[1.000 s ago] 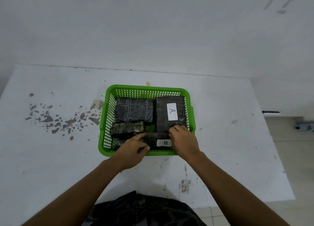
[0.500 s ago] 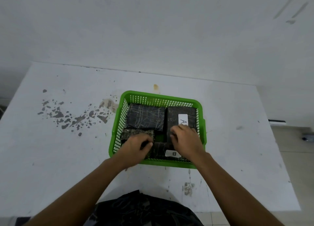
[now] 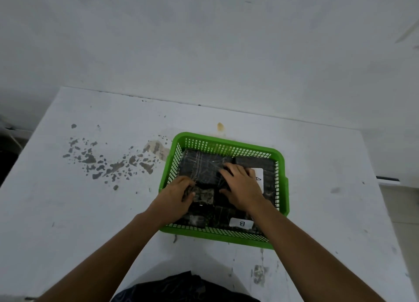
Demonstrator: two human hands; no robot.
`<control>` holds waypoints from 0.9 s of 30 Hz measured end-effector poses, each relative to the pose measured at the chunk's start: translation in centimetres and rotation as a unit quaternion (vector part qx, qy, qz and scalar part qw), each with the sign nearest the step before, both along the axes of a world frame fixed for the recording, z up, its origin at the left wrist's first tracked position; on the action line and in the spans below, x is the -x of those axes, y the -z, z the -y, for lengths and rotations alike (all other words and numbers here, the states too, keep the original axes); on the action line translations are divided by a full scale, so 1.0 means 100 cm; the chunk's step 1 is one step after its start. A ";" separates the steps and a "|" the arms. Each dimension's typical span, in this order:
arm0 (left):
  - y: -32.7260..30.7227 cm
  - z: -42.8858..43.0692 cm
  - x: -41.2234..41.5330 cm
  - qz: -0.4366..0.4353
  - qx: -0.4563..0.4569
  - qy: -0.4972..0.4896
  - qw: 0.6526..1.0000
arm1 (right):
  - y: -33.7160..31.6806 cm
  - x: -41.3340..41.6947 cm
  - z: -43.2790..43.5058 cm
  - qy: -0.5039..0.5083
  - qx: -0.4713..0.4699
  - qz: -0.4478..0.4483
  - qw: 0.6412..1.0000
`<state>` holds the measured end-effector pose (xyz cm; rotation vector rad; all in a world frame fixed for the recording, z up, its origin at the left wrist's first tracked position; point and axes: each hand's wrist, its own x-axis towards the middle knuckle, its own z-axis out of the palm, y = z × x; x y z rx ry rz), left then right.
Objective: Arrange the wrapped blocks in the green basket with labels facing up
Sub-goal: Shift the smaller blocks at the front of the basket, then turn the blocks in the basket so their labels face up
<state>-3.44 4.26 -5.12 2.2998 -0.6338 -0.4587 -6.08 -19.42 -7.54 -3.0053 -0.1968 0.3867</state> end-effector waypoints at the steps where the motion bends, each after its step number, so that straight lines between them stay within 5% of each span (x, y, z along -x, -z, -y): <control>1: 0.000 0.000 0.001 0.003 0.003 -0.005 1.000 | 0.001 0.002 0.001 -0.002 -0.003 0.010 1.000; 10: -0.016 0.008 0.000 0.062 0.069 -0.068 0.993 | -0.024 -0.013 0.012 0.090 -0.218 -0.023 0.972; 16: -0.024 0.012 -0.010 0.133 0.014 -0.056 0.989 | -0.034 -0.029 0.011 0.173 -0.346 -0.005 0.922; 27: -0.023 0.019 -0.024 0.129 -0.034 -0.012 0.991 | -0.023 -0.048 0.007 0.313 -0.366 -0.016 0.876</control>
